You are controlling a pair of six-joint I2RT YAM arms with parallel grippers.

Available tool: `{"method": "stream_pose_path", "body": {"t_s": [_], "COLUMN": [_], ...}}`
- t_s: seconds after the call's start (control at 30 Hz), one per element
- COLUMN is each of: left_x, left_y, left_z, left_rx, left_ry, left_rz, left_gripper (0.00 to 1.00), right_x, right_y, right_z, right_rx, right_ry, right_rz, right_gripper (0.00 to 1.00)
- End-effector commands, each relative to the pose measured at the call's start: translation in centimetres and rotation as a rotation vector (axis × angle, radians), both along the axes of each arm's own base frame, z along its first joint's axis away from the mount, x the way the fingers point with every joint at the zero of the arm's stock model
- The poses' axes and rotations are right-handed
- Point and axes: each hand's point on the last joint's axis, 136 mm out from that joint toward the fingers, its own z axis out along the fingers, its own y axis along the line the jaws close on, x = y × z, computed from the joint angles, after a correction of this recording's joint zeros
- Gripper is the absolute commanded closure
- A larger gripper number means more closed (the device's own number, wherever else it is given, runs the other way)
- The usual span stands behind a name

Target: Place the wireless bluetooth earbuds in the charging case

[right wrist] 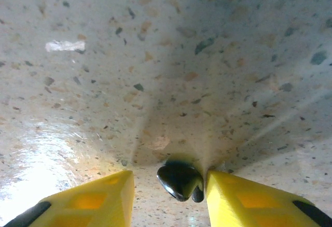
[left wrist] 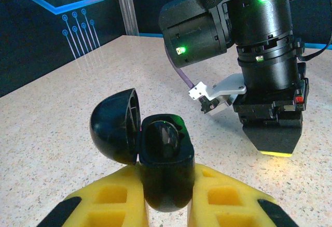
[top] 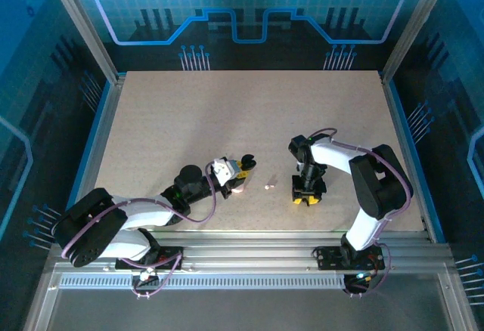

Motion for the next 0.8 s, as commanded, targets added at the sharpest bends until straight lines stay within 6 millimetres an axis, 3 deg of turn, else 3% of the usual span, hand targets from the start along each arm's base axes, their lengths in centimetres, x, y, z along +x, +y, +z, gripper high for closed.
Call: {"method": "stream_pose_path", "body": {"t_s": [0.0,0.33,0.77], "left_x": [-0.1,-0.1,-0.2], "left_y": [0.3,0.5,0.6], "left_z": [0.5,0.5,0.4], "left_rx": [-0.008,-0.002,0.005], "left_ry": [-0.023,-0.023,-0.02], "left_rz": [0.004,0.009,0.01], "left_gripper": [0.91,0.91,0.91], "right_x": [-0.5,1.1,1.0], "right_y": [-0.1,-0.3,-0.3], "right_z": [0.5,0.8,-0.4], "right_rx": [-0.021,-0.042,-0.046], "right_ry": [0.003,-0.056,-0.023], "right_rz": [0.003,0.03,0.04], "right_gripper": [0.61,0.67,0.68]}}
